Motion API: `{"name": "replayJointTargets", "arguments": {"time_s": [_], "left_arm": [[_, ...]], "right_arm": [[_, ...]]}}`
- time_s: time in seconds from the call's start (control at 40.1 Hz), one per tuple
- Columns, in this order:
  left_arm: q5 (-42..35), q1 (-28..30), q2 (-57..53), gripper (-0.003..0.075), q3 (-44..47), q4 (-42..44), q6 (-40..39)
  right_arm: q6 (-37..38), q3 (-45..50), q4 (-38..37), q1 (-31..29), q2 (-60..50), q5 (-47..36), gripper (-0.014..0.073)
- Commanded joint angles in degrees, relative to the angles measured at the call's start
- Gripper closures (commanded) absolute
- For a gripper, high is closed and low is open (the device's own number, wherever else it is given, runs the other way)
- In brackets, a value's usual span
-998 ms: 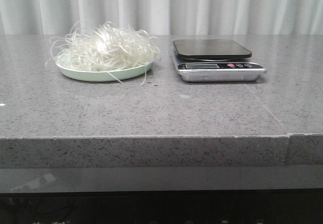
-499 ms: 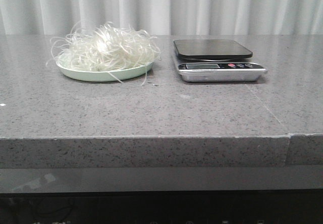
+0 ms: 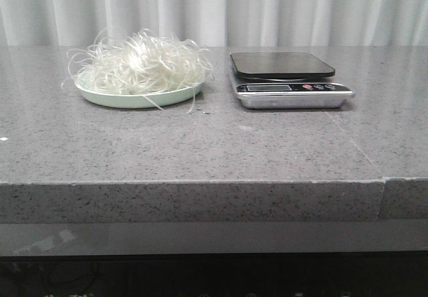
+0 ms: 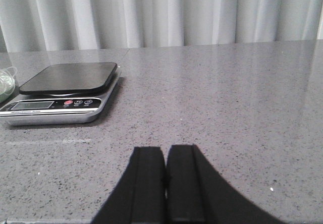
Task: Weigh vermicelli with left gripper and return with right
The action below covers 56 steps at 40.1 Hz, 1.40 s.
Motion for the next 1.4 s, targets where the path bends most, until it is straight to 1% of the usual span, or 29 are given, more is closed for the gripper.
{"name": "replayJointTargets", "arguments": {"time_s": [0.0,0.773,0.973,1.372], "left_arm": [[-4.7,0.1,-1.3,0.0565,2.1,-0.5,-0.3],[-4.7,0.1,-1.3,0.0565,2.1,-0.5,-0.3],[-4.7,1.8,-1.3,0.0565,2.1,-0.5,-0.3],[-4.7,1.8,-1.3,0.0565,2.1,-0.5,-0.3]], "right_arm": [[-0.2,-0.1,0.0,-0.4,-1.0,-5.2,0.0429],[-0.2,-0.1,0.0,-0.4,-0.9,-5.2,0.0429],[-0.2,-0.1,0.0,-0.4,-0.9,-5.2,0.0429],[-0.2,-0.1,0.0,-0.4,-0.9,-5.1,0.0429]]}}
